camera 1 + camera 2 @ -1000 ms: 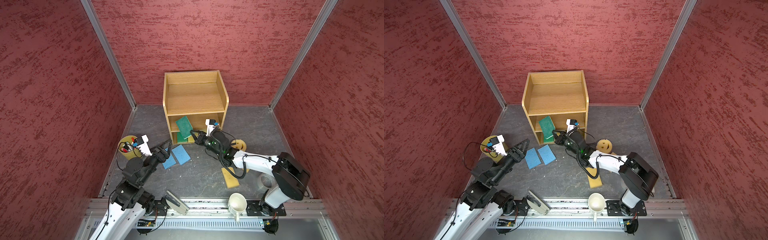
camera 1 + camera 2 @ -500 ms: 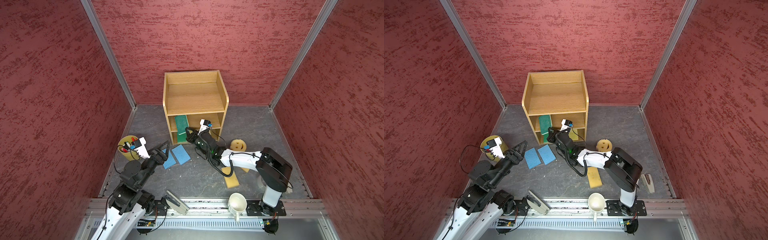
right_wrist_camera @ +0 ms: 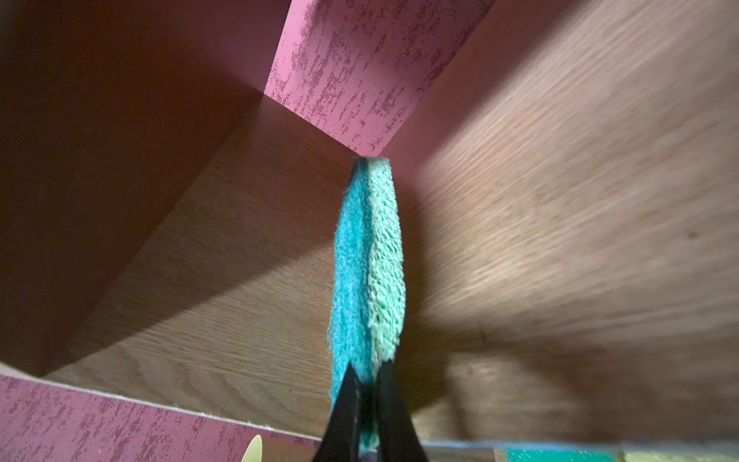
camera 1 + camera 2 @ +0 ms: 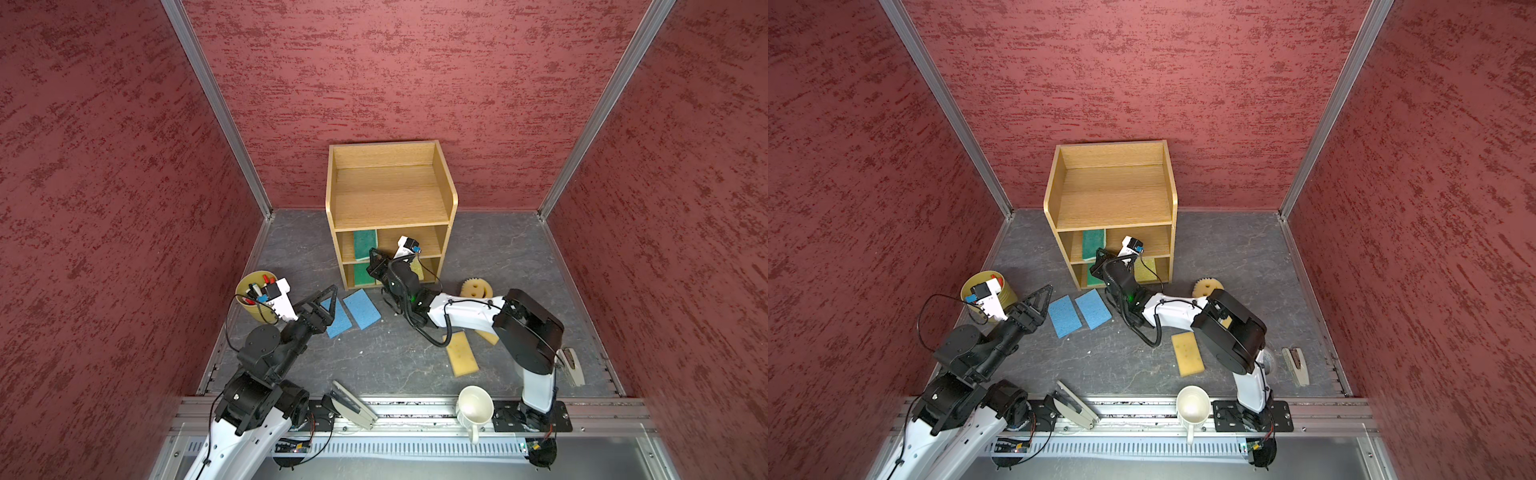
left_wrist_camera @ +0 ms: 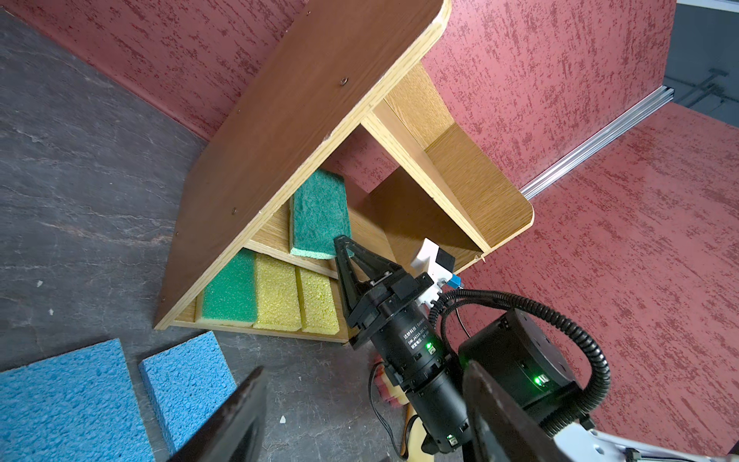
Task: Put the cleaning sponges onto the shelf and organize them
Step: 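Carry the pad into the upper shelf with the right gripper while the left draws back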
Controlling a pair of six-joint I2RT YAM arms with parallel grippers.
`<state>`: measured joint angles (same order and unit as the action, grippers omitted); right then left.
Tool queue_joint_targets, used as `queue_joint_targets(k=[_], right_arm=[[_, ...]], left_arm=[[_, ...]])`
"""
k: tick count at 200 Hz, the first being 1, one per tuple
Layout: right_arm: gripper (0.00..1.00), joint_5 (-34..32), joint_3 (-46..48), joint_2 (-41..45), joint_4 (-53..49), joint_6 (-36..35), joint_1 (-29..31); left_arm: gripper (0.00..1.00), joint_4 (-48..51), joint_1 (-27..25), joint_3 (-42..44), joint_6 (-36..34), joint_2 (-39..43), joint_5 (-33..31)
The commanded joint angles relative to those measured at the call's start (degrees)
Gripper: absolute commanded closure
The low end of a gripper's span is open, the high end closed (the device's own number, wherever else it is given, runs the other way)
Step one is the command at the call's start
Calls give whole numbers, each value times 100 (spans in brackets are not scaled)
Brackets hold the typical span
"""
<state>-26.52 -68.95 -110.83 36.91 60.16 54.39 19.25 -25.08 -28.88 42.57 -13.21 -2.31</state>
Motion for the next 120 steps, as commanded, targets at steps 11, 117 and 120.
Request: queue_joint_targets(k=[11, 117, 120], right_arm=[[99, -233, -248, -187, -164, 361, 36], [75, -61, -427, -370, -343, 523, 36], [74, -59, -427, -360, -353, 523, 36]], left_arm=[[24, 122, -8, 28, -102, 77, -88], [21, 218, -9, 50, -92, 146, -140], [21, 220, -14, 54, -93, 146, -139]])
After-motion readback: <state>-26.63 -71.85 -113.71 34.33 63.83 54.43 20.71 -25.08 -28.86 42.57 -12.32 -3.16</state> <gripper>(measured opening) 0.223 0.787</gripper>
